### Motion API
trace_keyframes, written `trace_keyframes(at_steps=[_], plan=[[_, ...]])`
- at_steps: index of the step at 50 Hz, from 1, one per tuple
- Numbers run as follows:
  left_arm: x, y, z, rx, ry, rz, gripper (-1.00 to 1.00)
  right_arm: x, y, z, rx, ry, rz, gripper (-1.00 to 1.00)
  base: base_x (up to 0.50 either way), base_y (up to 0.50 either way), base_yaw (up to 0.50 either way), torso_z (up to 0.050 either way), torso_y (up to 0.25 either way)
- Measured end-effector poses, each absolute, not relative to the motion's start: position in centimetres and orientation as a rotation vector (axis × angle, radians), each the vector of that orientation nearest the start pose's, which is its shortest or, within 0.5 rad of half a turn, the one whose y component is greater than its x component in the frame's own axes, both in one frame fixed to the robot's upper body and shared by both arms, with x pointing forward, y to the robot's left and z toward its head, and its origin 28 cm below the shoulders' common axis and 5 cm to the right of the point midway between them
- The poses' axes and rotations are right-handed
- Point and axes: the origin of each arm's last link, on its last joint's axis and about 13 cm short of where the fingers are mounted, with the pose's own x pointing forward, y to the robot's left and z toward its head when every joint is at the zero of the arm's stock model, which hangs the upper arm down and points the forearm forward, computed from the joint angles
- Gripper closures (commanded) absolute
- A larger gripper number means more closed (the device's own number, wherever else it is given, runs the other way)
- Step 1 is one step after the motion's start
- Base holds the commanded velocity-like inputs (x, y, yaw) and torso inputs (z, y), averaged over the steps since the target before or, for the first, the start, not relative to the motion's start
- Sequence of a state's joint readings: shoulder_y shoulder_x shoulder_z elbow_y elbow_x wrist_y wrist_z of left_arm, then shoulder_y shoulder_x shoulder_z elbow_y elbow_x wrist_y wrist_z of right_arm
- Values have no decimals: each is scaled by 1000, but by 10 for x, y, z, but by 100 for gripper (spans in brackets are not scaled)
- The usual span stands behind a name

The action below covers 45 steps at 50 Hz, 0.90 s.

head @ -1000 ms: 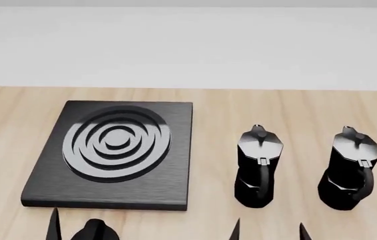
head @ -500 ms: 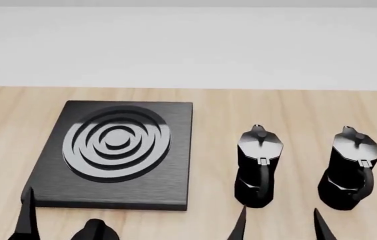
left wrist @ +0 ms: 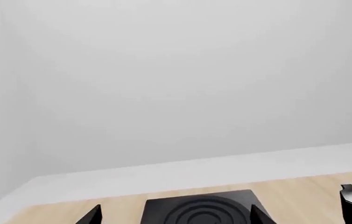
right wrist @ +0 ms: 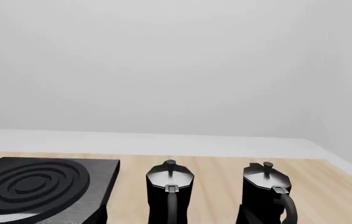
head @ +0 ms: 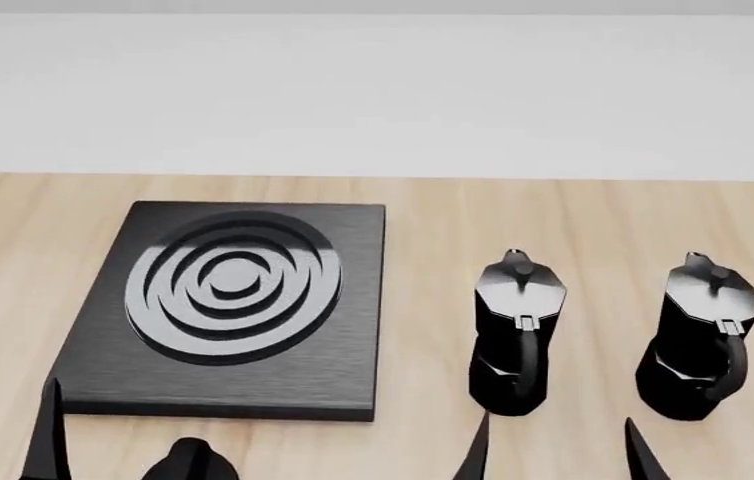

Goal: Put the right moka pot on the stove.

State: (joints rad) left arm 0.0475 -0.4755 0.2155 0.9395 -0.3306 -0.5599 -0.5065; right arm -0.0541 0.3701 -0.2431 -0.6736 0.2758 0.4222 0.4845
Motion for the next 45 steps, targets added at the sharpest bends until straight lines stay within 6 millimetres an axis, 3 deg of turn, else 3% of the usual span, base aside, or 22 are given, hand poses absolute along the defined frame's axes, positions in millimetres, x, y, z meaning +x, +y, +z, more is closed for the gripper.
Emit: trace_keyframes(at_steps=[18, 45], plan=[[150, 212, 145, 116, -227, -9, -100, 171, -101, 113, -62, -97, -63, -100, 0, 0, 0, 0, 0], [150, 213, 143, 102, -233, -10, -100, 171, -113, 156, -50, -27, -27, -100, 0, 0, 0, 0, -13]])
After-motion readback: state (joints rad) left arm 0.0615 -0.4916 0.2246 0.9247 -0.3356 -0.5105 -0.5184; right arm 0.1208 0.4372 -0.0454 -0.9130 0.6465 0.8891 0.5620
